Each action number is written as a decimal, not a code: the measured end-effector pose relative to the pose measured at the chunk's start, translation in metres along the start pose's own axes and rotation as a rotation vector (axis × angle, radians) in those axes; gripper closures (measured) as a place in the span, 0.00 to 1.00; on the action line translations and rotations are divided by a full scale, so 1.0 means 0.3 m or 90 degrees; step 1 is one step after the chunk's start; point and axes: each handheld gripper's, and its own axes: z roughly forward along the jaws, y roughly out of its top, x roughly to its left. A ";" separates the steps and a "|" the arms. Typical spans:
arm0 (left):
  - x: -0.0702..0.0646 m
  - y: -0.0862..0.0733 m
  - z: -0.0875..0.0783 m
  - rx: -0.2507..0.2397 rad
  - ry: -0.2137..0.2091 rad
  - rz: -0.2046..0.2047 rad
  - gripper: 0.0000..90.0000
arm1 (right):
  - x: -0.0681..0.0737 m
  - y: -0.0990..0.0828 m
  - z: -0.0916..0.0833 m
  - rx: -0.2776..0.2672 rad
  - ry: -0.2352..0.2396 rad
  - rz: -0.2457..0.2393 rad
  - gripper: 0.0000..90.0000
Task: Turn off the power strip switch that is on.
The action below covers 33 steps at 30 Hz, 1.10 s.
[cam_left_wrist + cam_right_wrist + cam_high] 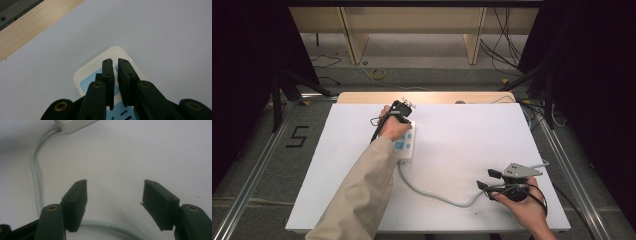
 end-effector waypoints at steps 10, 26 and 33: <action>0.021 -0.014 -0.075 -0.007 -0.001 -0.008 0.75 | 0.001 0.000 0.001 0.001 -0.001 -0.001 0.42; 0.041 -0.119 -0.225 -0.082 -0.022 -0.040 0.42 | -0.003 -0.001 0.000 0.003 -0.006 0.001 0.42; 0.030 -0.195 -0.288 -0.110 -0.024 -0.045 0.37 | -0.005 -0.001 -0.002 0.001 -0.006 0.002 0.42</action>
